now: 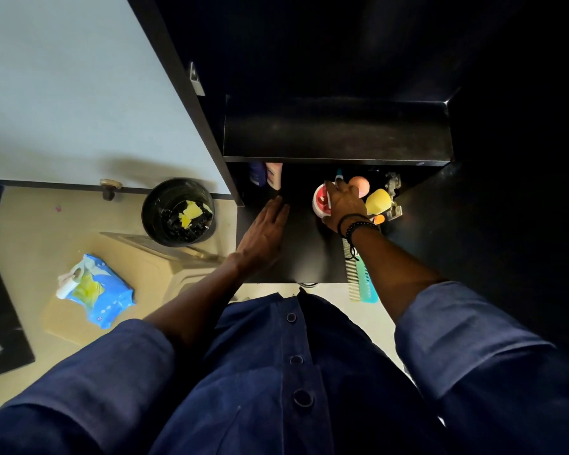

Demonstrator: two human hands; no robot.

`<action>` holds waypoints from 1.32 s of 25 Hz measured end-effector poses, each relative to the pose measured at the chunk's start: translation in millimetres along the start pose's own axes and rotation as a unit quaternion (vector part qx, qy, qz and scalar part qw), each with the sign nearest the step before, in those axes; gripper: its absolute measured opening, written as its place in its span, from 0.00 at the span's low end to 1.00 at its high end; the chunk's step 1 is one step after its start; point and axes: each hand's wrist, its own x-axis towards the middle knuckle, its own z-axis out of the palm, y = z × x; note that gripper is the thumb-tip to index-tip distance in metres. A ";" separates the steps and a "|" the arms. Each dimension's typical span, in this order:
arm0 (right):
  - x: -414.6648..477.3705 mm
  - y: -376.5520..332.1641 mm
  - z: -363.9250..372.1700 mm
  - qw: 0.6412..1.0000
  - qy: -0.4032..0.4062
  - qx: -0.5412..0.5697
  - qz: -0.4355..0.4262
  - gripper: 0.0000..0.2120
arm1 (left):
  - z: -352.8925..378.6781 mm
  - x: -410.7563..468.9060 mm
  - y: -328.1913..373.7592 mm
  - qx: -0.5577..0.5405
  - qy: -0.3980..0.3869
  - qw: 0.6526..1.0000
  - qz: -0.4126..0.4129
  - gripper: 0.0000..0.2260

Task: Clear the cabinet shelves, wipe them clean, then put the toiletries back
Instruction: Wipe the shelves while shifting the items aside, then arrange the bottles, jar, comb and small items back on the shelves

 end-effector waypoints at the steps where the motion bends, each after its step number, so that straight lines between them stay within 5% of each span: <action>1: 1.2 -0.5 -0.8 1.000 0.001 0.002 0.000 0.43 | 0.2 -1.7 -1.1 -0.002 0.000 1.000 -0.002 0.39; 17: -36.3 -55.6 28.8 0.988 0.009 0.146 -0.056 0.40 | 0.7 -20.2 -9.1 -0.040 -0.033 0.997 -0.049 0.36; 22: -30.6 -27.6 11.7 0.978 0.110 0.179 -0.013 0.33 | -0.6 -13.2 -3.9 -0.057 -0.029 0.997 -0.053 0.36; 25: -20.2 -29.6 -4.2 0.969 0.146 0.200 -0.013 0.30 | -6.2 -4.9 -2.7 -0.053 0.015 0.996 -0.073 0.37; 33: 13.2 -88.3 -38.5 0.968 0.084 0.225 -0.069 0.24 | -50.1 37.4 -9.1 0.093 0.131 0.985 -0.070 0.26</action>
